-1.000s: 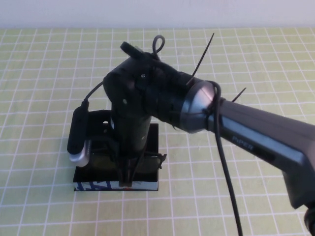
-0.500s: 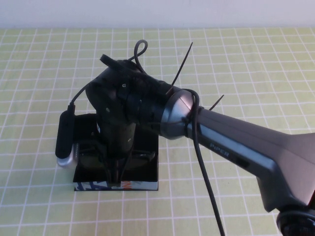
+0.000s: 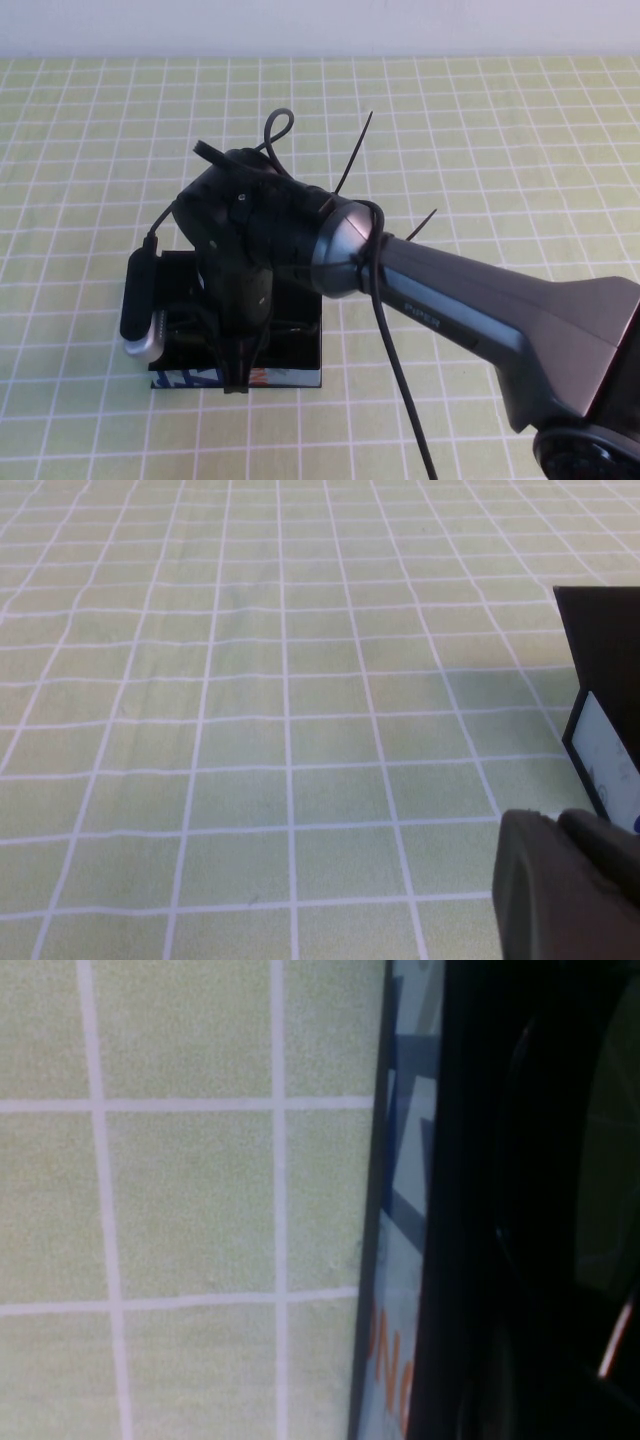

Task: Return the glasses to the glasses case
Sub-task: Place the glasses in the glasses case

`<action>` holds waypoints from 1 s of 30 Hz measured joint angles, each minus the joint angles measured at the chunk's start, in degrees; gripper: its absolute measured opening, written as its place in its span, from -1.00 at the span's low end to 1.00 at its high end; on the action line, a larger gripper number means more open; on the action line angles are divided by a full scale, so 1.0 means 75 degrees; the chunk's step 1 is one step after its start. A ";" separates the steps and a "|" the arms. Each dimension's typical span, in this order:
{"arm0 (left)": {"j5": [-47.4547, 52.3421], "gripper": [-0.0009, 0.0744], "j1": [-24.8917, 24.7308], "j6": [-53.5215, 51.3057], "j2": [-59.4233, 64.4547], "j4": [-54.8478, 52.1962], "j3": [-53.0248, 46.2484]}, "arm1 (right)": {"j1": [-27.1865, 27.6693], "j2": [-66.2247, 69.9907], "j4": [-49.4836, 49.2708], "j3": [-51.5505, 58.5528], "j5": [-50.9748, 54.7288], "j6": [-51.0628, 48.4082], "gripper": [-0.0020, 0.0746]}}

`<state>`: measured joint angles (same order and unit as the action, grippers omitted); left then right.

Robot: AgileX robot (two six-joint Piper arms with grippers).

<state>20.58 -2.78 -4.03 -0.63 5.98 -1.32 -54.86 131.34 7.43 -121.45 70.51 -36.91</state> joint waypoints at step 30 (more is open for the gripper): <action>0.0000 -0.98 0.0000 0.0000 0.0000 -0.0013 0.0000 | 0.0000 0.0196 0.0030 -0.0027 0.0000 -0.0320 -0.78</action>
<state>20.58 -2.78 -4.03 -0.63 5.89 -1.32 -54.86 132.80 7.66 -121.65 70.51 -39.32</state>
